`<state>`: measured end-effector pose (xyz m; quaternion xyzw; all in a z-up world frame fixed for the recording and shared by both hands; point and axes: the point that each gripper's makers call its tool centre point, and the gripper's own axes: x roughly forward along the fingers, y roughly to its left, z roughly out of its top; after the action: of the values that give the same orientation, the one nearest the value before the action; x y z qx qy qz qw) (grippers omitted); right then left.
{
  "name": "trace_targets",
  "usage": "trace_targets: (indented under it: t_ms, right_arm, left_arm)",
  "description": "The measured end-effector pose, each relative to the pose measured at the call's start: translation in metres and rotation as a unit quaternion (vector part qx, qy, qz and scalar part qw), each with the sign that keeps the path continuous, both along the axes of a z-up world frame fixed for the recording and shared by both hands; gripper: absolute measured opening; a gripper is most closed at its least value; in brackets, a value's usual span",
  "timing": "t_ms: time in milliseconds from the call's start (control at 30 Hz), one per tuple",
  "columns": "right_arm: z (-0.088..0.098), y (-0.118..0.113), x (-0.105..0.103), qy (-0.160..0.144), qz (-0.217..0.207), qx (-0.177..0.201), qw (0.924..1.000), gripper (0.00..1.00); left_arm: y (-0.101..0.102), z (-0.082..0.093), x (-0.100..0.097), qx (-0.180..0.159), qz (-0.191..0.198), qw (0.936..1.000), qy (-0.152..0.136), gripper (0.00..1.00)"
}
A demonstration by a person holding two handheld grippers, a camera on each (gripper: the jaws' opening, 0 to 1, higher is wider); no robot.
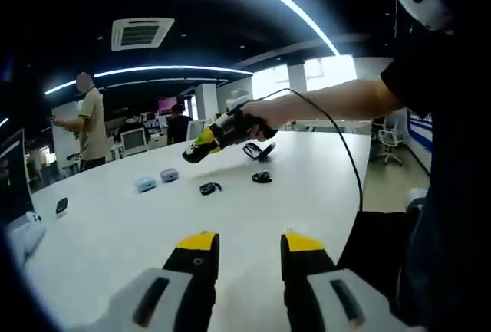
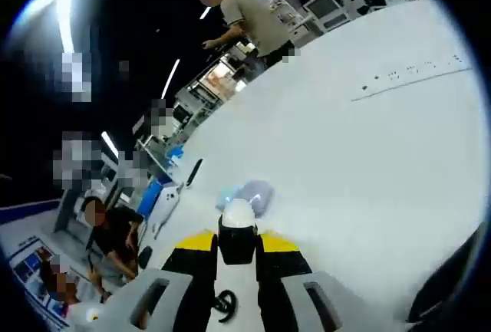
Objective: Pick up the earbuds from the table and place the earbuds into the earbud case
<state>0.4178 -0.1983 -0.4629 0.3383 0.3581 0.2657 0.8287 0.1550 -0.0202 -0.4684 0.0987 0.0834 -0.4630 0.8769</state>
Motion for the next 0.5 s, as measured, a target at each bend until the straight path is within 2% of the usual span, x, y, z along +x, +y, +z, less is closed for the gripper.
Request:
trace_targets:
  t_ms: [167,400,500]
  right_arm:
    - [-0.01,-0.004,0.018,0.03,-0.03,0.025,0.9988,0.18]
    - [-0.015,0.002,0.022,0.064,-0.032,0.035,0.9968,0.18]
    - [-0.019,0.002,0.023,0.076,-0.032,0.039,0.9958,0.18]
  left_arm:
    - [0.015,0.002,0.0,-0.008,0.022,0.9997,0.002,0.4]
    - [0.037,0.004,0.007,-0.033,0.07,0.9969,0.014,0.61]
    - [0.041,0.005,0.007,-0.04,0.079,0.9959,0.017,0.64]
